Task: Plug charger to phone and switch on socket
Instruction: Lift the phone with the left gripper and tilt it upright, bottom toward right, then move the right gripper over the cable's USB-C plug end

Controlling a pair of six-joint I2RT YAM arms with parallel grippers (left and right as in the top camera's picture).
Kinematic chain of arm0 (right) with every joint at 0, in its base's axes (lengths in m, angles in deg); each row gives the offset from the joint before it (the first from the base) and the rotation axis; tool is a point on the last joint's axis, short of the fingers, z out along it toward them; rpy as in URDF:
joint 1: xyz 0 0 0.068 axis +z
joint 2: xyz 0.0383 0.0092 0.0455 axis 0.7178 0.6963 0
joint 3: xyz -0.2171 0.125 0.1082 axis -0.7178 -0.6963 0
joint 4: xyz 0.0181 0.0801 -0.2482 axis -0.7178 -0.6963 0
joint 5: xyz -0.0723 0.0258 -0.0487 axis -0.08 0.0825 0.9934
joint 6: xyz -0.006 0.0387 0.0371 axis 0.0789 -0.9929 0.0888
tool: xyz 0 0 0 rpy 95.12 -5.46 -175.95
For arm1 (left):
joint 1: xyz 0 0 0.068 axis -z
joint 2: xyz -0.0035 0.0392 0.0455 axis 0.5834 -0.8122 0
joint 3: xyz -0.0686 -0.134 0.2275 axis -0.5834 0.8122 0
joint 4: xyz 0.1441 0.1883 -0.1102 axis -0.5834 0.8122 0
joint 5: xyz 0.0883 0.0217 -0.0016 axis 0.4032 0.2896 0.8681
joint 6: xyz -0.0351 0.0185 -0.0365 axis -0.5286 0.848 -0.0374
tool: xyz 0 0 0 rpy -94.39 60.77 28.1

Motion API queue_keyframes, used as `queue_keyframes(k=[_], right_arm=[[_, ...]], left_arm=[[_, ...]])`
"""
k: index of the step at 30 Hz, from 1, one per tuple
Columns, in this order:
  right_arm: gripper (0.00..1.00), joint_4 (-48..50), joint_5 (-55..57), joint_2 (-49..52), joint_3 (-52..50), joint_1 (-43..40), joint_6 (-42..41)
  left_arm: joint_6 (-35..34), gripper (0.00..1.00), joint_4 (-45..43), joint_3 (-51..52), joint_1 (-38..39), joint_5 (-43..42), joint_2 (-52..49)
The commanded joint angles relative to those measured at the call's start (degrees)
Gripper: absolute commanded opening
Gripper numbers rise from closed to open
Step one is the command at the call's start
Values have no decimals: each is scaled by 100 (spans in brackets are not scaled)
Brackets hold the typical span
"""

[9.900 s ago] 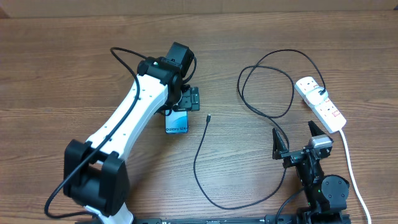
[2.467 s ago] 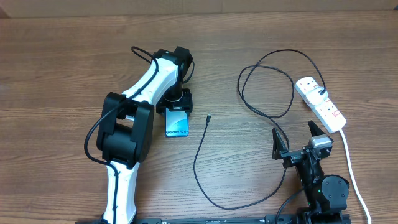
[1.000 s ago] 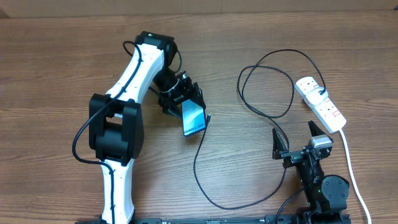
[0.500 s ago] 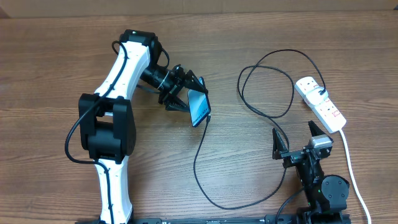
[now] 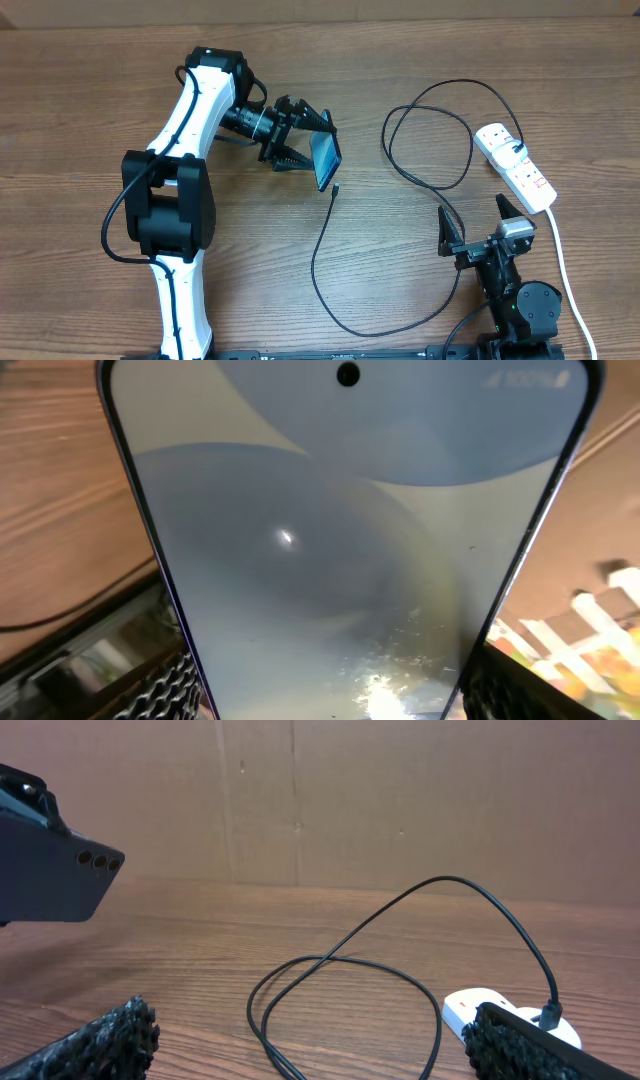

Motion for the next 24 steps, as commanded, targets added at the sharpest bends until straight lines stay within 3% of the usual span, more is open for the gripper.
queue_keyframes(k=[1,17,20,24], right_arm=[[100,22,31,-46,-59,0,7],[100,142,-24,-46,-59,2,4],[100,490,-1106,-46,-59,7,-144],[100,780,-2778,-46,-59,7,-1217]], left_arm=[[170,74,61,-162,-33,-734,-31],[452,75,66,-162,-33,-1716,-28],[452,75,66,-162,-35,-1729,-28],[573,74,66,-162,-35,-2009,-28]])
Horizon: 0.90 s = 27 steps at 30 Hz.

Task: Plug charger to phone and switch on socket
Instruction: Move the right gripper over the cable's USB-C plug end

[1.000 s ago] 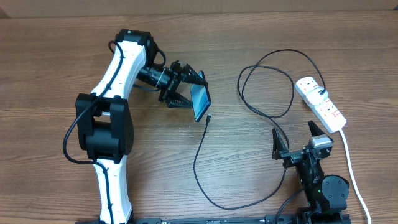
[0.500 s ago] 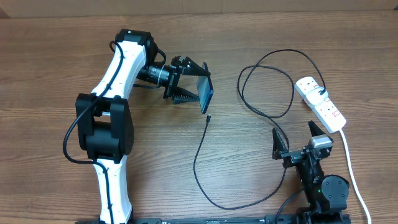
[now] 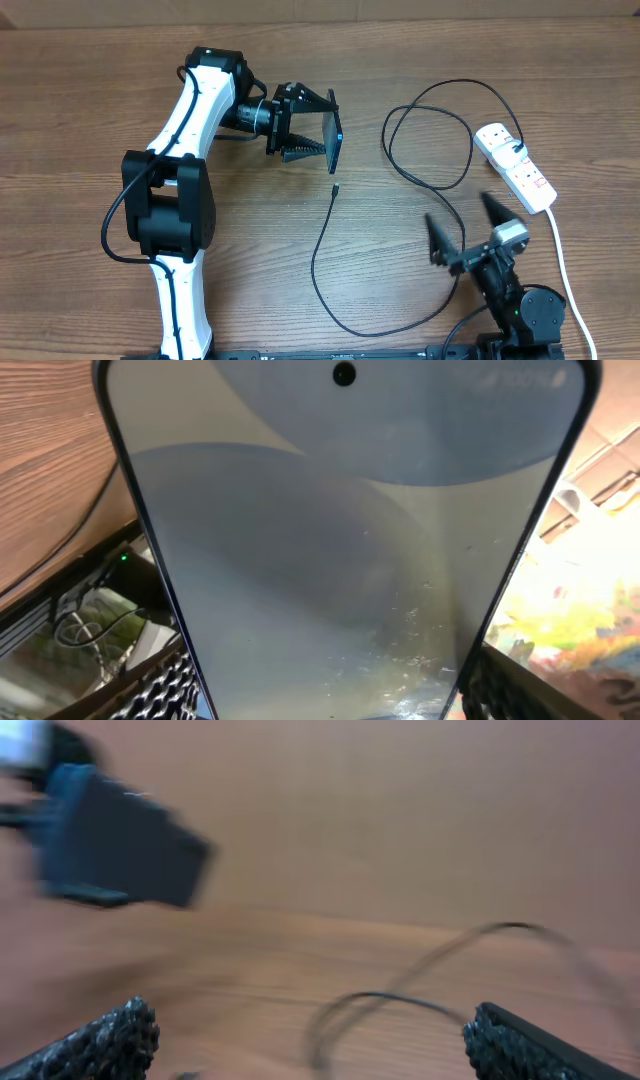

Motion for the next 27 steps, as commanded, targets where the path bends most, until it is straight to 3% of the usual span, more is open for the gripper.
queue_keyframes(k=[1,6,9,13,19,21,24,27], right_arm=[[100,444,-1764,-46,-59,7,-1204],[100,1510,-1770,-46,-42,4,-1836],[100,1412,-1475,-39,332,4,-1954],[100,162,-887,125,1075,-74,-1720],[100,-2953,791,1237,2747,-184,-1150],[100,-3567,1102,1633,3126,-184,-1150],[100,-3801,763,2127,3377,-179,-1193],[100,-3834,-426,2430,3379,-170,-1196]], left_arm=[[271,74,17,-162,-35,-616,-28],[262,74,44,-162,-35,-647,-28],[286,74,232,-162,-35,-649,-28],[289,73,232,-162,-35,-649,-28],[286,73,234,-162,-35,-649,-28],[286,73,232,-162,-35,-649,-28],[286,73,232,-162,-35,-649,-28],[289,73,232,-162,-33,-649,-28]])
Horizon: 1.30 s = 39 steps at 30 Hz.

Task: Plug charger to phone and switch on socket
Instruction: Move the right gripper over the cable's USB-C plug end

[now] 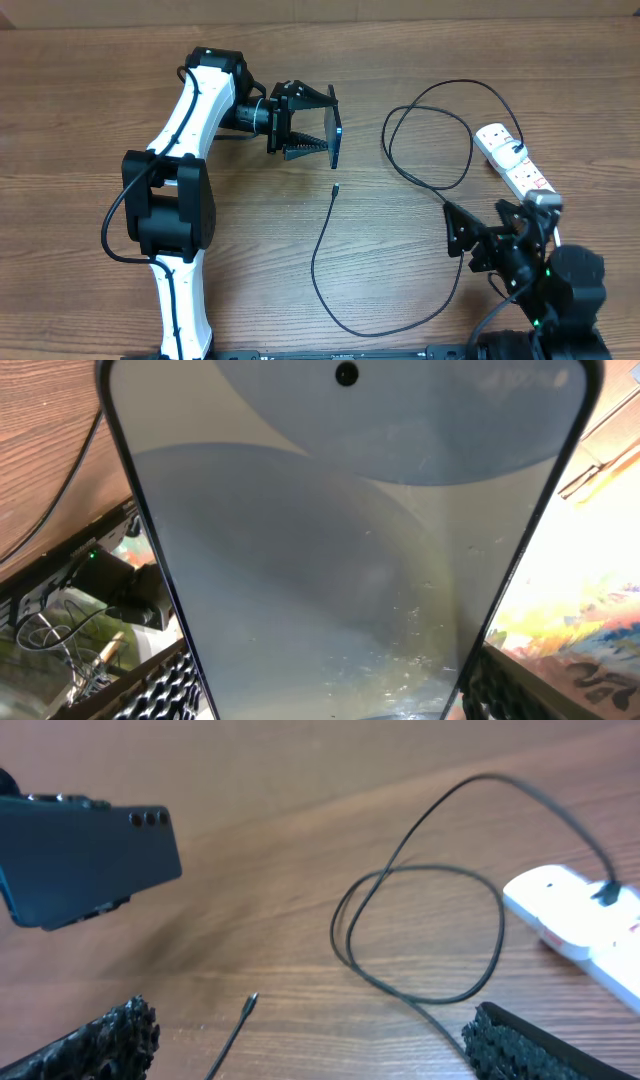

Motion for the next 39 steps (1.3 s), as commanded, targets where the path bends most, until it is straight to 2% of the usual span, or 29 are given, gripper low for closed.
queue_keyframes(k=[1,5,8,11,14,17,23,33,39], right_arm=[[100,-105,-1049,293,138,-11,68],[100,138,-1462,511,144,-11,59],[100,-28,-1237,522,269,-11,-291],[100,-918,-299,693,702,-11,-426],[100,-2345,1255,1340,1670,-50,-1585],[100,-2428,1115,1727,2135,-44,-1554],[99,-2205,-238,2079,2218,-44,-1547],[98,-2361,-308,2485,2218,-44,-1222],[100,-2601,-400,2734,2218,81,-710]], left_arm=[[146,73,22,-160,-33,-295,-28],[144,72,22,-160,-33,-297,-28],[146,72,24,-160,-33,-297,-28],[142,72,24,-160,-33,-297,-28],[142,72,24,-160,-33,-295,-28],[144,72,24,-160,-33,-295,-28],[142,72,24,-160,-33,-297,-28],[144,72,24,-160,-46,-295,-28],[-42,72,24,-160,-46,-297,-28]])
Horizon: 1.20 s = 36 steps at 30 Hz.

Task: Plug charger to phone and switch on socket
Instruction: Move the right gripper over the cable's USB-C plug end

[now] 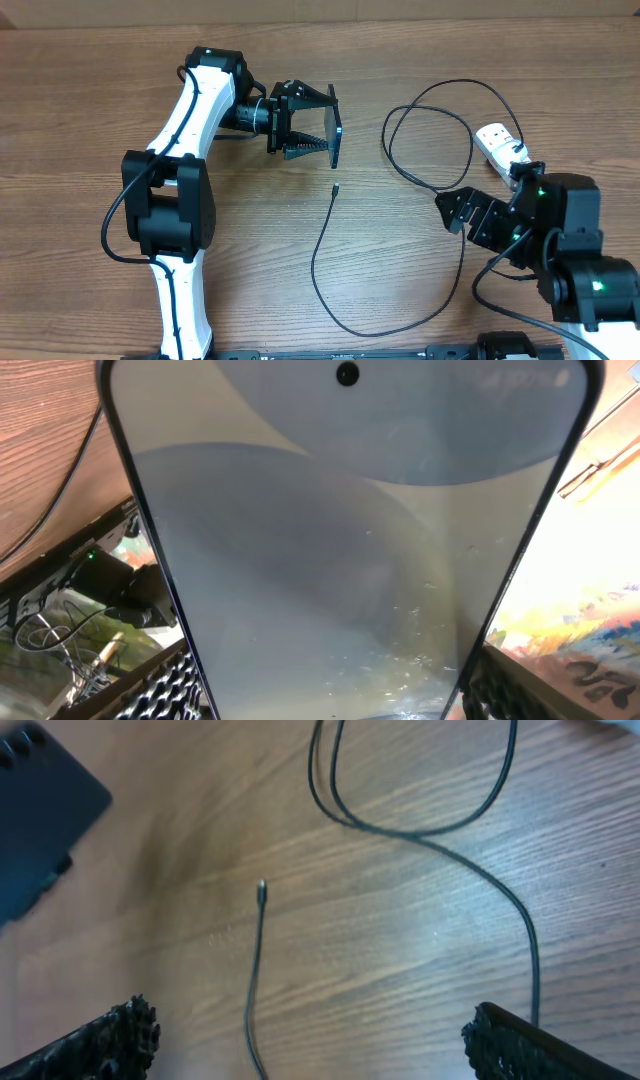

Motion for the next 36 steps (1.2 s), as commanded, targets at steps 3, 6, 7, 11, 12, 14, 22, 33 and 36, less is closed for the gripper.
queue_keyframes(k=[3,6,7,11,12,14,22,33,36], right_arm=[[100,-127,-96,293,85,72,101],[100,-122,-101,505,87,70,-85],[100,-120,-101,575,87,70,-101],[100,-109,-98,815,87,70,-101],[100,-114,-127,905,87,72,-96],[100,-122,-260,942,87,72,-66],[100,-153,-632,890,282,96,251],[100,-131,-273,776,984,1408,160],[100,-101,356,787,1182,2004,-118]], left_arm=[[-179,72,20,-157,-44,-280,-28],[-177,72,20,-157,-46,-280,-28],[-177,72,20,-157,-46,-278,-28],[-262,72,20,-157,-61,-280,-28],[-334,72,20,-157,-66,-280,-28],[-341,72,22,-157,-66,-280,-28],[-339,72,22,-157,-66,-280,-28],[-317,72,20,-157,-66,-278,-28],[-319,72,20,-157,-63,-278,-28]])
